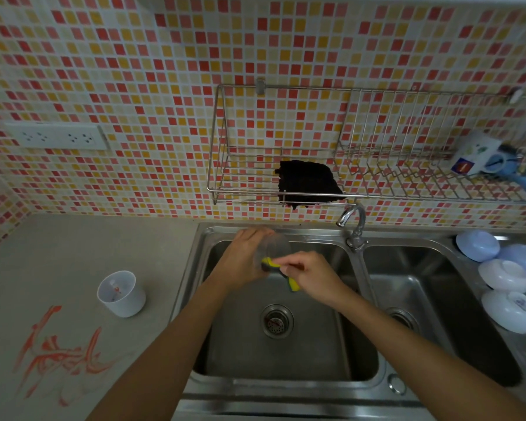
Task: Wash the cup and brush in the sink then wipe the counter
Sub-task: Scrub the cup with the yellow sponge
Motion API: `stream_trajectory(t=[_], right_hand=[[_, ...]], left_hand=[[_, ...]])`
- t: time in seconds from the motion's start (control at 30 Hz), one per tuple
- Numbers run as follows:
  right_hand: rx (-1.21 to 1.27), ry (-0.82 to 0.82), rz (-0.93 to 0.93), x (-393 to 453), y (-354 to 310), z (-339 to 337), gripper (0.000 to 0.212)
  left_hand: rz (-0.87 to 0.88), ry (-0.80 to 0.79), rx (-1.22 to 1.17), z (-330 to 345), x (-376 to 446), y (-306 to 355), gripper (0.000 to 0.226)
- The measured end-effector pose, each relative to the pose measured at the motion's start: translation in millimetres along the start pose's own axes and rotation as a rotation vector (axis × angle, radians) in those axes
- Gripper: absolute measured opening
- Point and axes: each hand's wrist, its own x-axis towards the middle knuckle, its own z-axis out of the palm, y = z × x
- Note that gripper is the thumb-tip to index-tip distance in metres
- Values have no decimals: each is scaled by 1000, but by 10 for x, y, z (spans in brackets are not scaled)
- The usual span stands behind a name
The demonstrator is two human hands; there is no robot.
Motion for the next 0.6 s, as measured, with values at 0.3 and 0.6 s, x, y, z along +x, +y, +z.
stream_trajectory(t=[0.3,0.6], right_hand=[[-914,-131,-607,182,138,-388,38],[-852,-32,-643,118,224,-230,36]], left_hand=[[0,-128,-82,48,71,34,87],[-58,-191,-196,-109,72,-8,92]])
